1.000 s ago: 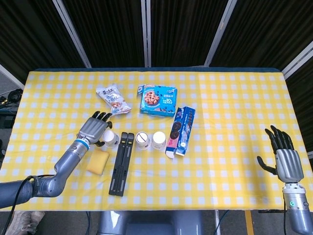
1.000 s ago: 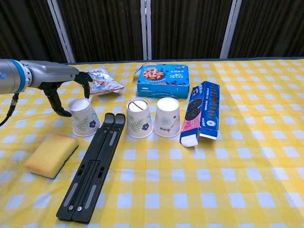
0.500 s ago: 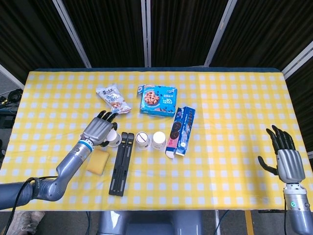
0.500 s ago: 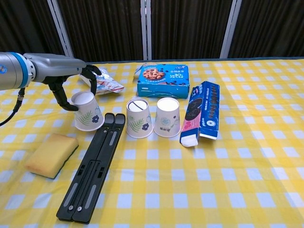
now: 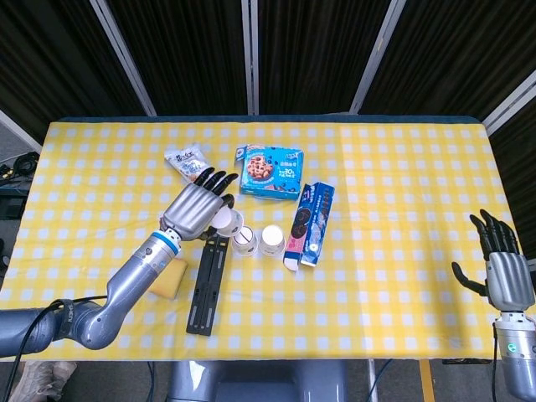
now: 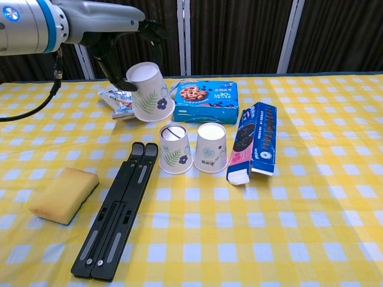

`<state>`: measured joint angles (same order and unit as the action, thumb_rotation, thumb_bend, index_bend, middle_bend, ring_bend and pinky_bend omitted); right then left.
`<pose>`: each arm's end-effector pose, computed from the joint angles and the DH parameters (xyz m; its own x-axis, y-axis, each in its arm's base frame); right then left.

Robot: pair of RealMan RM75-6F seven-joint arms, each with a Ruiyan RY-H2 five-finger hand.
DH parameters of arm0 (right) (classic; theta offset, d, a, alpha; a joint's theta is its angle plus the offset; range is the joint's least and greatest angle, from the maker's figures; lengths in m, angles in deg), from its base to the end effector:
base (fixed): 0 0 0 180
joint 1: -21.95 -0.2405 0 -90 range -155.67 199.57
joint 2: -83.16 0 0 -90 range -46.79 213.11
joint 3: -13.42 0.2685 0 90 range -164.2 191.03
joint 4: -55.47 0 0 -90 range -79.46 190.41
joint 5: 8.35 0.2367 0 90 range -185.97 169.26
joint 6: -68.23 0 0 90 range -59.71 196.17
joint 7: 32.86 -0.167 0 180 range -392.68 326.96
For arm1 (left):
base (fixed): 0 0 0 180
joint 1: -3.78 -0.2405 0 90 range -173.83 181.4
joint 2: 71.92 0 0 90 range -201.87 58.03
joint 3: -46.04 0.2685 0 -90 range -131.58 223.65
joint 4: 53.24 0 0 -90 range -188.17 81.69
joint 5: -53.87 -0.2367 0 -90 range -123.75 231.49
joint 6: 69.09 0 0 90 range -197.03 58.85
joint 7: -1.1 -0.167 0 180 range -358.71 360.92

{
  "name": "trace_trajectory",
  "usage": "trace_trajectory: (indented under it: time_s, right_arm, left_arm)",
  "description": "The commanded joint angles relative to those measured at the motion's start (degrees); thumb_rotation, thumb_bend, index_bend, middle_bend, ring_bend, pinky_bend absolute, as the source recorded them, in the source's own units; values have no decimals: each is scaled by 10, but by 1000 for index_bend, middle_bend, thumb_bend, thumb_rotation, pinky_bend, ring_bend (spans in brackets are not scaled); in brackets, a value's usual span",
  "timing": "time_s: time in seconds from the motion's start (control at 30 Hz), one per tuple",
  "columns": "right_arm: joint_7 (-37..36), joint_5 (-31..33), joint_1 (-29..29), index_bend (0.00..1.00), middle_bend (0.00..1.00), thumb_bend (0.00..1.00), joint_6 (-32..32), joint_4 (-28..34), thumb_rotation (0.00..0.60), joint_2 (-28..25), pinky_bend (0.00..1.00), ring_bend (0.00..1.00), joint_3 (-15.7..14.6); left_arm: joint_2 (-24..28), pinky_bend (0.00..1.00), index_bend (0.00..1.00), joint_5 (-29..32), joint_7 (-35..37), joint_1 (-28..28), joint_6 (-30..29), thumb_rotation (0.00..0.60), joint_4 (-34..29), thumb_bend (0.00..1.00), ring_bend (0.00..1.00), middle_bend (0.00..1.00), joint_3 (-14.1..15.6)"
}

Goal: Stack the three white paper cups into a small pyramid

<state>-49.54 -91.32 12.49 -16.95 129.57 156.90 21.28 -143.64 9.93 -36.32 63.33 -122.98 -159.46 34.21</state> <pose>-0.3639 -0.2592 0.1381 0.2390 0.1333 0.9618 -0.9695 -0.0219 0.2440 -0.0396 0.3894 0.0186 0.6074 0.1803 0.7737 0.7284 -0.5152 -0.4518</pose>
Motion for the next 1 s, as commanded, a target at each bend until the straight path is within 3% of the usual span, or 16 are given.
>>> trace_trajectory:
  time_s: [0.03,0.43,0.73,0.83,1.0]
  right_arm:
    - [-4,2,1,55,0,215,1,-2,600,-2,0,0,2]
    - [-20,7,2,54,0,215,8,-7,600,-4,0,0,5]
    - [-19,8,4,54,0,214,10,-4,600,-6,0,0,7]
    - [-18,8,4,54,0,215,10,-4,600,-6,0,0,7]
    - [-16,9,4,54,0,215,11,-3,600,-6,0,0,9]
  left_arm:
    - [-15,0,387,12,-13,19,-2,600,2,309,0,0,-8]
    - [-87,0,385,99,-70,97,14,600,50,309,0,0,-7]
    - [-122,0,365,122,-80,122,5,600,81,308,0,0,6]
    - [-127,0,302,119,-71,123,4,600,85,301,0,0,6]
    - [-127,0,61,112,-62,122,0,600,85,277,0,0,10]
